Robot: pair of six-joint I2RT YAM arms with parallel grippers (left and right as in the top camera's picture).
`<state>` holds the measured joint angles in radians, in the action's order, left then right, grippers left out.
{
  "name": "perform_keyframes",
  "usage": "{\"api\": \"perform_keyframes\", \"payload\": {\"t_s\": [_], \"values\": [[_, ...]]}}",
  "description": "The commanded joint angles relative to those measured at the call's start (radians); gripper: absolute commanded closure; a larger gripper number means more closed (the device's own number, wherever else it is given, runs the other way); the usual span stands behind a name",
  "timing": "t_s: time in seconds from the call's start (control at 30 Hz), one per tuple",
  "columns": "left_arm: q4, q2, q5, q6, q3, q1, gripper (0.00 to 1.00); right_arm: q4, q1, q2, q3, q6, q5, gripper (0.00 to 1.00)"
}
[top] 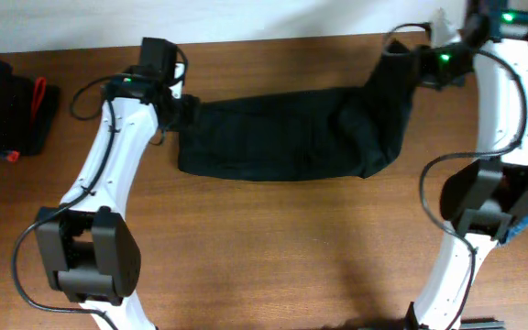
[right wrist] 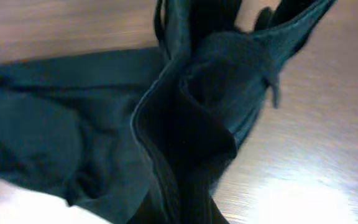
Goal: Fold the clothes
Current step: 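Fold the right end leftward over the left half with the right gripper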
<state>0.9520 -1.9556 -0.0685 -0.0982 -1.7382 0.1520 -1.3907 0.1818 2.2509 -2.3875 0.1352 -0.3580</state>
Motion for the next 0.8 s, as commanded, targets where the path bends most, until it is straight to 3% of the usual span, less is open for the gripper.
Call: {"api": "perform_keyframes", "payload": {"t_s": [0.0, 0.57, 0.77], "values": [[-0.005, -0.008, -0.007, 0.000, -0.006, -0.043, 0.23, -0.012, -0.080, -0.093, -0.036, 0.010, -0.035, 0.96], [-0.003, -0.008, 0.020, 0.001, -0.034, -0.169, 0.23, 0.064, -0.488, -0.145, -0.035, -0.229, -0.031, 0.96], [0.004, -0.008, 0.021, 0.001, -0.034, -0.181, 0.22, 0.129, -0.629, -0.136, -0.035, -0.295, 0.094, 0.96]]}}
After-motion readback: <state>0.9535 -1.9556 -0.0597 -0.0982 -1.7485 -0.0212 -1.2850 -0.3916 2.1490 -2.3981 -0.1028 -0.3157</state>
